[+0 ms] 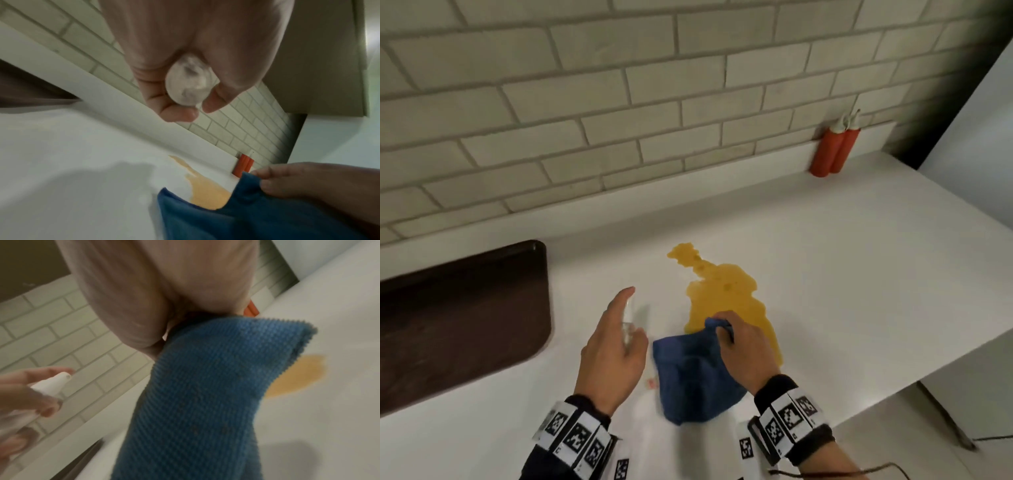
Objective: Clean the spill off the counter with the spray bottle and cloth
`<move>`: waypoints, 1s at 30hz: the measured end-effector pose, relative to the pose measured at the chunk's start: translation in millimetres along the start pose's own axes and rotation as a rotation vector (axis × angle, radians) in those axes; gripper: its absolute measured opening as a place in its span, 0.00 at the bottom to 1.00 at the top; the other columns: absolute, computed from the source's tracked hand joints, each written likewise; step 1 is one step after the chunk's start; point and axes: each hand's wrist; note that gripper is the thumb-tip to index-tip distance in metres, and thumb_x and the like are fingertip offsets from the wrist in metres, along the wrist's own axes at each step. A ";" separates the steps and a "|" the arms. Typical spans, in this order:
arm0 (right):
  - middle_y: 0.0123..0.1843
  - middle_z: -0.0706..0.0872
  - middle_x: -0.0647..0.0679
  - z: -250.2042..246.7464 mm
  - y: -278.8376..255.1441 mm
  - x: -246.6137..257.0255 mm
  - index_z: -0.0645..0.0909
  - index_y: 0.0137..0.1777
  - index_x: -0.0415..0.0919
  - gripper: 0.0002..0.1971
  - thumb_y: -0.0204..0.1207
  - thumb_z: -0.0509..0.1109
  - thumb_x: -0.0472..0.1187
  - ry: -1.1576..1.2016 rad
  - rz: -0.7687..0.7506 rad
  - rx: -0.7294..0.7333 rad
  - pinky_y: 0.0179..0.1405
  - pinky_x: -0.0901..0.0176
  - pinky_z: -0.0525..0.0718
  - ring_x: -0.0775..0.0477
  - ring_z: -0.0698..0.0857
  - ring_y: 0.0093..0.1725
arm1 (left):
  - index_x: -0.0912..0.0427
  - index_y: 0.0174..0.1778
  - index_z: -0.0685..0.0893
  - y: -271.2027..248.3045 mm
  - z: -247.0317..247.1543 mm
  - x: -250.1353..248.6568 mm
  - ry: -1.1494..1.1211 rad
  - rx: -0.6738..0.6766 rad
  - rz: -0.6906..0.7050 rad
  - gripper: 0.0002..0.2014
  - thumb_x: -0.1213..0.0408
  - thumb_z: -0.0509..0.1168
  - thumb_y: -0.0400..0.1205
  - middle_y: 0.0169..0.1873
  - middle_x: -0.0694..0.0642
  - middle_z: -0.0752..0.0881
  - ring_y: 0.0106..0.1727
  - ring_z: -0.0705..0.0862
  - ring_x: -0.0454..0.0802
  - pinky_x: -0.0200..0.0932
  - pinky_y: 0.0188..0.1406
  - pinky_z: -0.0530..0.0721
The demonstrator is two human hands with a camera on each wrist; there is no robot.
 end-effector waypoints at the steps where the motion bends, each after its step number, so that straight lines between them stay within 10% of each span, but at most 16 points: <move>1: 0.57 0.85 0.70 -8.3 -4.9 -8.6 0.76 0.64 0.58 0.14 0.84 0.58 0.42 -0.025 0.012 -0.014 0.51 0.64 0.81 0.55 0.85 0.53 | 0.36 0.79 0.63 5.9 6.5 -8.1 0.037 0.007 0.008 0.31 0.65 0.62 0.83 0.69 0.45 0.80 0.56 0.83 0.51 0.49 0.60 0.78; 8: 0.57 0.88 0.50 -61.1 -23.5 -63.2 0.73 0.67 0.60 0.15 0.84 0.56 0.48 -0.169 0.129 -0.069 0.47 0.51 0.82 0.40 0.86 0.54 | 0.44 0.70 0.70 37.8 57.8 -50.6 0.230 0.072 0.039 0.20 0.64 0.60 0.82 0.40 0.51 0.79 0.38 0.78 0.56 0.47 0.40 0.75; 19: 0.51 0.83 0.47 -57.7 -43.6 -70.8 0.78 0.58 0.51 0.14 0.72 0.64 0.46 -0.434 -0.068 -0.219 0.33 0.52 0.79 0.41 0.81 0.45 | 0.43 0.72 0.68 62.0 83.4 -48.9 0.332 0.076 0.040 0.19 0.61 0.58 0.85 0.52 0.55 0.86 0.41 0.81 0.58 0.47 0.41 0.75; 26: 0.61 0.88 0.43 -9.4 -55.4 -72.2 0.86 0.60 0.47 0.28 0.70 0.54 0.59 -0.594 -0.024 0.103 0.52 0.39 0.87 0.34 0.88 0.57 | 0.40 0.73 0.64 84.4 93.7 -51.6 0.357 0.090 0.060 0.20 0.59 0.56 0.85 0.49 0.55 0.86 0.44 0.86 0.62 0.55 0.45 0.84; 30: 0.73 0.80 0.38 5.0 -44.0 -89.1 0.79 0.71 0.42 0.31 0.84 0.42 0.56 -0.645 -0.028 0.096 0.75 0.39 0.54 0.31 0.74 0.72 | 0.40 0.70 0.64 102.0 92.7 -45.9 0.347 0.123 0.060 0.19 0.59 0.56 0.84 0.51 0.56 0.87 0.47 0.85 0.65 0.56 0.48 0.83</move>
Point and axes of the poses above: each hand's wrist, its own y-axis towards the middle knuckle, its own z-axis out of the palm, x = y × z
